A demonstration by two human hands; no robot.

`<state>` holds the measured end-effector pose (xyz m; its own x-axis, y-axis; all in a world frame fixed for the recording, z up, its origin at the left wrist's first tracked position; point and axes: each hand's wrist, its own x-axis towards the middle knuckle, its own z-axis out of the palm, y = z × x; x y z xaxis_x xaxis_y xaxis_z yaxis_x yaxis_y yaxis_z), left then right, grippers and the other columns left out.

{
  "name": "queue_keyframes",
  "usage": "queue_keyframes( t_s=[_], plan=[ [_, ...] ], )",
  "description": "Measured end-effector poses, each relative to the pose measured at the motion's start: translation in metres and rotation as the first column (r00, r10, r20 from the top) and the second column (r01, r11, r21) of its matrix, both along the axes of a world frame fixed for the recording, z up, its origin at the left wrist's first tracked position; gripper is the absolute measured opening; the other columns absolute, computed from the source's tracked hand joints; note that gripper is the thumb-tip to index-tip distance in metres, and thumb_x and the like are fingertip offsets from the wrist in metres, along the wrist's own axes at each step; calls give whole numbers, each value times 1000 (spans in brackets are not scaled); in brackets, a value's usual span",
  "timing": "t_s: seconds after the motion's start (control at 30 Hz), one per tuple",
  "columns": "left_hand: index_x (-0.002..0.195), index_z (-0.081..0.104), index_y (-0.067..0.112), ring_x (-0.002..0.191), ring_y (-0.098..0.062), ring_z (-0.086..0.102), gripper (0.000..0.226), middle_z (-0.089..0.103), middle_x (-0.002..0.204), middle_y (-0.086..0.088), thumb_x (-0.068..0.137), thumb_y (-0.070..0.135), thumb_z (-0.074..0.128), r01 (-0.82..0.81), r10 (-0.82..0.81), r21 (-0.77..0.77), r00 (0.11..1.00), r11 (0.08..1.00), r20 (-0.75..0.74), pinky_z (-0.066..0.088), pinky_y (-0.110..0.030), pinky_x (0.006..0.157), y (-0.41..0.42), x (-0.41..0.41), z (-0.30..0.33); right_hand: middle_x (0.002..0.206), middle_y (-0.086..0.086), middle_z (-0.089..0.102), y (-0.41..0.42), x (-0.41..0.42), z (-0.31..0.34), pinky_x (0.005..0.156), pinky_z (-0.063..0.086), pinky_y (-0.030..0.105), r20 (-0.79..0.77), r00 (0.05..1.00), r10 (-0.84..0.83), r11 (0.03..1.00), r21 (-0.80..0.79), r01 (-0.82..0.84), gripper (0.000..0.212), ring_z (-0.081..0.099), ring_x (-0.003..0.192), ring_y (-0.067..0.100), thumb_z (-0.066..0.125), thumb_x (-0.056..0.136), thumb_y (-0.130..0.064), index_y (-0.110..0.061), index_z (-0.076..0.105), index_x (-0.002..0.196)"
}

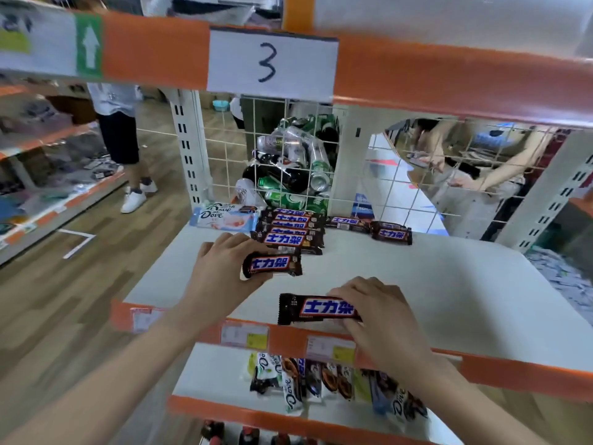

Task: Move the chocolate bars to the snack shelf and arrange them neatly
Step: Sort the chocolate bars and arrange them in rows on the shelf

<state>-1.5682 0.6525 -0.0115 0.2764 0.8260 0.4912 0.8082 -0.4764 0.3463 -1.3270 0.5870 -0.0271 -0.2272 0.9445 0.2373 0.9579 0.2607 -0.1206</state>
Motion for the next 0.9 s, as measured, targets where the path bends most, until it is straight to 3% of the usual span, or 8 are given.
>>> queue_keyframes(
  t_s=[0.13, 0.27, 0.53, 0.77, 0.9],
  plan=[
    [100, 67, 27, 97, -21, 56, 27, 63, 98, 9, 74, 32, 75, -9, 9, -22, 1000, 1000, -8, 32, -33, 76, 35, -23, -3, 115, -19, 50, 35, -15, 1, 88, 26, 26, -32, 999, -1, 1000, 4, 1, 35, 43, 108, 6, 54, 90, -40, -38, 49, 125],
    [101, 67, 26, 101, -22, 55, 28, 64, 103, 8, 75, 31, 75, -28, 29, -57, 1000, 998, 4, 36, -39, 83, 60, -39, -6, 113, -17, 52, 65, -29, -2, 89, 29, 27, -43, 999, -26, 999, 19, 27, 35, 44, 107, 8, 56, 89, -39, -36, 52, 123],
    [102, 66, 27, 100, -16, 53, 28, 63, 102, 11, 76, 33, 73, 11, -10, -66, 1000, 998, 18, 35, -35, 86, 92, -56, -7, 111, -12, 56, 116, -47, -10, 83, 31, 28, -63, 995, -73, 996, 42, 76, 39, 48, 105, 12, 65, 84, -36, -31, 56, 122],
    [96, 67, 27, 95, -18, 55, 24, 62, 95, 11, 74, 28, 76, 102, -98, -66, 994, 993, 54, 41, -40, 84, 104, -54, -7, 118, -9, 56, 145, -58, -12, 87, 31, 31, -81, 991, -105, 994, 15, 106, 42, 46, 112, 15, 62, 84, -16, -30, 56, 124],
    [96, 67, 27, 93, -18, 55, 25, 61, 94, 11, 73, 28, 77, 130, -126, -62, 990, 990, 61, 43, -41, 82, 106, -53, -9, 115, -9, 57, 153, -60, -12, 83, 30, 30, -95, 989, -112, 993, 33, 116, 42, 48, 108, 15, 64, 82, -15, -30, 57, 121]
  ],
)
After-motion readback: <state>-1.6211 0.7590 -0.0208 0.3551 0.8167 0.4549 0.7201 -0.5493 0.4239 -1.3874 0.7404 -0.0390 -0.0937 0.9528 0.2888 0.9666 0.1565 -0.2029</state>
